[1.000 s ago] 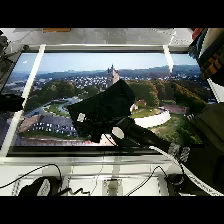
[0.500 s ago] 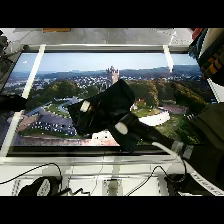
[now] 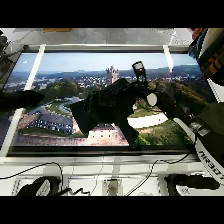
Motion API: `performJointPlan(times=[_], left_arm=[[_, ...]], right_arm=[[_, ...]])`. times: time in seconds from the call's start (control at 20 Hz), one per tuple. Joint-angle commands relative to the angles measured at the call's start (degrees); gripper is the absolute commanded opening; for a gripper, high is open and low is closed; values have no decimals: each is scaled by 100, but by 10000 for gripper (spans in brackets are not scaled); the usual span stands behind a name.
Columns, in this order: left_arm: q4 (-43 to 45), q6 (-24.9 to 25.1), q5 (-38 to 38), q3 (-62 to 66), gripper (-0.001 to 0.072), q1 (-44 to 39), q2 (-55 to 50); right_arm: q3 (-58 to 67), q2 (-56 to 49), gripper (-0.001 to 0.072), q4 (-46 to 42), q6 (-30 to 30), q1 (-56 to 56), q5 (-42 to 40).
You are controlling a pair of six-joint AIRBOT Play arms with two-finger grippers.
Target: Fold the clothes and pants, and hang the long-sleeved shirts on hangers.
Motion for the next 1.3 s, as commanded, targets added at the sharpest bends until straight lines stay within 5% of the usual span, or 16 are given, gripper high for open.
performJointPlan(times=[0.0, 0.3, 0.35, 0.5, 0.55, 0.7, 0.75, 0.8, 0.85, 1.0, 1.25], left_arm=[[-297, 13, -2, -72, 235, -562, -407], [-260, 15, 289, -70, 235, -769, -933], [-254, 15, 343, -59, 235, -704, -931], [-256, 13, 339, -50, 235, -505, -929], [-256, 13, 337, -50, 235, -468, -922], [-258, 13, 337, -50, 235, -466, -890], [-256, 13, 337, -52, 235, -466, -879], [-256, 13, 337, -52, 235, -466, -868], [-256, 13, 337, -52, 235, -466, -868], [-256, 13, 337, -52, 235, -466, -868], [-251, 15, 339, -52, 235, -463, -868]], right_arm=[[7, -155, 459, 83, 520, -411, 264], [59, 68, 453, 66, 328, -356, 1425], [96, 146, 422, 74, -129, -251, 1919], [131, 374, 85, 140, -1825, 267, 3585], [131, 387, 37, 223, -2208, 507, 4083], [122, 321, 38, 389, -2704, 1263, 4686], [125, 313, 158, 391, -2809, 1517, 4472], [125, 313, 486, 369, -3016, 1749, 4146], [125, 308, 691, 363, -3265, 1993, 3698], [125, 140, 685, 361, -4063, 2649, 2645], [125, -391, 684, 275, -4133, 3294, 1598]])
